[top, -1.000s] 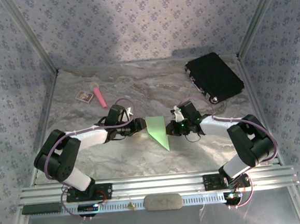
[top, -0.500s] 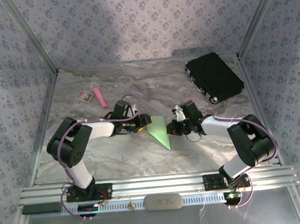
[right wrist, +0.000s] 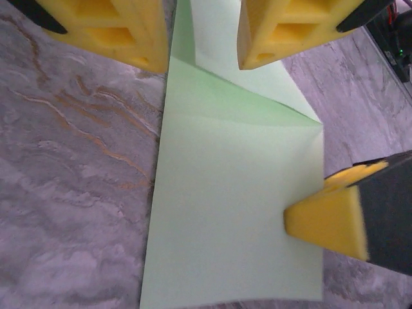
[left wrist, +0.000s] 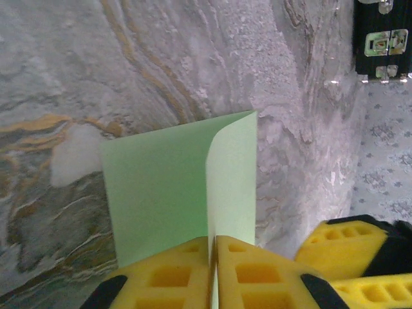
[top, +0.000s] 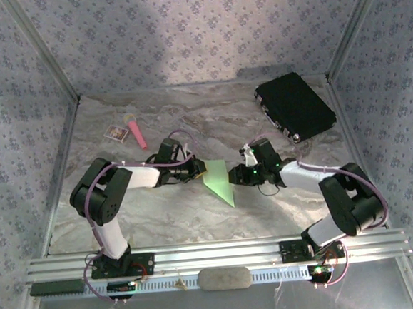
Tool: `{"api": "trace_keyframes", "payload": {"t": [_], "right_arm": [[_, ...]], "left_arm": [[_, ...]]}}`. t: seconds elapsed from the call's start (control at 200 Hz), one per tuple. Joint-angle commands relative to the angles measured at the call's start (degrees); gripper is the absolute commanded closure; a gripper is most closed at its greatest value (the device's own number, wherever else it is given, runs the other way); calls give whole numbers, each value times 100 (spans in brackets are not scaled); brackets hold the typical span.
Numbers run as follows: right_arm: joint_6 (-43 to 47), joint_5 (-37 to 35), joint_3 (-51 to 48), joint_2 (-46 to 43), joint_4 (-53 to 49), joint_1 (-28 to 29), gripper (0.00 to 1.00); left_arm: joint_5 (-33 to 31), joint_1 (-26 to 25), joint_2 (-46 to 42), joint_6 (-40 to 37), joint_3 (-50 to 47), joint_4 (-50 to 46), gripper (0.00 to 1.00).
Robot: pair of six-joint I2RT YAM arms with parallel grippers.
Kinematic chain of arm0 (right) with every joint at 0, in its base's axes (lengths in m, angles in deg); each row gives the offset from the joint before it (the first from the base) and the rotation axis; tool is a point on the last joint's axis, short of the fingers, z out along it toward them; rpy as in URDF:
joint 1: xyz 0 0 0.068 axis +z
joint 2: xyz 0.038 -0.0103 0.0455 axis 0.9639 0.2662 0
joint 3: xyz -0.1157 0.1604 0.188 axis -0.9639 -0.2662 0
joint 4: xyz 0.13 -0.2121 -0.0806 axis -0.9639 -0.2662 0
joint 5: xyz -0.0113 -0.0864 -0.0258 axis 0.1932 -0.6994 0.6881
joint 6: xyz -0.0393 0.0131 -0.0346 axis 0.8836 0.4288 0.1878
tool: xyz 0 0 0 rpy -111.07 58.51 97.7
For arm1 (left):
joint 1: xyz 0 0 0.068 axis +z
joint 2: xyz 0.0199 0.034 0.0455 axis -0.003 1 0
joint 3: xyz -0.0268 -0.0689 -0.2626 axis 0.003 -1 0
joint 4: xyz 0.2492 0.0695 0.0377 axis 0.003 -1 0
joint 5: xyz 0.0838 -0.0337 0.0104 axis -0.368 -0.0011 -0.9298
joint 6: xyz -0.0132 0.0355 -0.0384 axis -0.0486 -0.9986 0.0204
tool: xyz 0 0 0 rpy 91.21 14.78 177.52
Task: Fold a paper plane with a square sheet of paper (pick it up from the middle)
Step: Fourth fold the wing at the center of the table.
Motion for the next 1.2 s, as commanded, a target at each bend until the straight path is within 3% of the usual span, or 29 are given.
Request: {"api": "trace_keyframes", "payload": {"t": [0.0,0.215,0.37,0.555,0.715,0.979,1.194], "right_arm": [[135,-613,-99,-539,-278,82,61],[416,-1599,-348,-1229,-16,525,56],[613,-2496,-696,-1526,460,917,54],[1088,-2755,-1152,-1743,1197,1263,54],[1718,-3785,-1250,-1811,1336,1867,48],[2106,-3886,-1207,-1447,1534,2170,51],[2430,-3567,-1037,-1122,1554,2344,54]], "left_arm": [[-486,52,-498,-90,-180,-128,91],[-983,65,-961,-164,-315,-423,92],[-823,63,-906,-120,-289,-300,91],[-710,62,-767,-23,-285,-142,92],[-593,64,-724,22,-258,-80,92],[-457,64,-648,-49,-112,-263,93],[-429,65,-665,-49,-35,-348,94]]}}
